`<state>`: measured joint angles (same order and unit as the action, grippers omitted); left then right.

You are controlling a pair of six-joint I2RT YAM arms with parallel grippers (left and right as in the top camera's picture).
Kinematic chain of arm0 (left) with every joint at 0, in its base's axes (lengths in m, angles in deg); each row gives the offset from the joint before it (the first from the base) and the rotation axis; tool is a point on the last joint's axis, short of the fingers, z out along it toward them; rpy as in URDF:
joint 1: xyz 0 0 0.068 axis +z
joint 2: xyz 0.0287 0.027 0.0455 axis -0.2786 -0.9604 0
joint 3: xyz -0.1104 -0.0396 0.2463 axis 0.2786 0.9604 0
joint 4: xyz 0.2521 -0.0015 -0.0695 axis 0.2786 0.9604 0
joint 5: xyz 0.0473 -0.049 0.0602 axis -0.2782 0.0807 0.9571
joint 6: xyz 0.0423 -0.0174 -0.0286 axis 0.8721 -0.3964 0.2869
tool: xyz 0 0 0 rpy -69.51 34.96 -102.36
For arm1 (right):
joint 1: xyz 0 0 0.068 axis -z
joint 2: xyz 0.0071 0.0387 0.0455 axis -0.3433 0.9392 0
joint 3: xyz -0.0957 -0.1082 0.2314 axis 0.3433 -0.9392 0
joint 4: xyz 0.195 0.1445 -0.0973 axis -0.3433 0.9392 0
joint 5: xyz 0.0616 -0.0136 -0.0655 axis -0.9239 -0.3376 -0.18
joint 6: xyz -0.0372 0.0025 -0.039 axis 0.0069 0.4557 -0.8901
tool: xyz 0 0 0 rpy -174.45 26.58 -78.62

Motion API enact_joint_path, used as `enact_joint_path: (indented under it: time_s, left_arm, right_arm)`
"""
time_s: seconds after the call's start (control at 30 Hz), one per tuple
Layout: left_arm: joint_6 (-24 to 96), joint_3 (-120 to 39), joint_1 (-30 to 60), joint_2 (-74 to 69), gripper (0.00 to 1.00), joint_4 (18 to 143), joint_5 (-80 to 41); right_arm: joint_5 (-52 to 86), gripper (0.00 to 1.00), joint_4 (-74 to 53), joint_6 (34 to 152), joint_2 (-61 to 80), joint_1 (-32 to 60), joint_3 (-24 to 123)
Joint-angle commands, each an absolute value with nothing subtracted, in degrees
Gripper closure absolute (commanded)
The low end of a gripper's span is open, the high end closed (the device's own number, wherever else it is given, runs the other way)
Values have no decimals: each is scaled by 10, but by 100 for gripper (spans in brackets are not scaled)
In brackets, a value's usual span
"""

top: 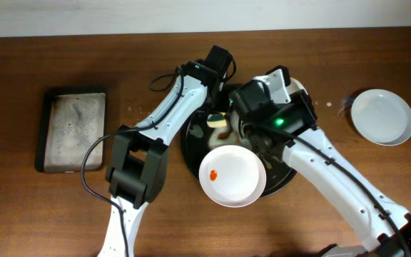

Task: Clean dirty plates on tray and stack at the side
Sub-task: 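Scrub the tilted white plate with the sponge in the left gripper, then carry the white plate right and stack it on the grey plate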

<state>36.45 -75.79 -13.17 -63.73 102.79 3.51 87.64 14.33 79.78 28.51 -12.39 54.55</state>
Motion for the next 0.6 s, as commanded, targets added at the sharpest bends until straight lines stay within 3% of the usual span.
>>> enact_joint_path:
  time_s: [0.0, 0.57]
  left_arm:
    - [373, -753, -125, -618, 99, 1029, 43]
    - [373, -753, -125, -618, 99, 1029, 43]
  right_arm:
    - [976, 96, 145, 785, 273, -145, 559]
    - [981, 96, 146, 776, 273, -178, 559]
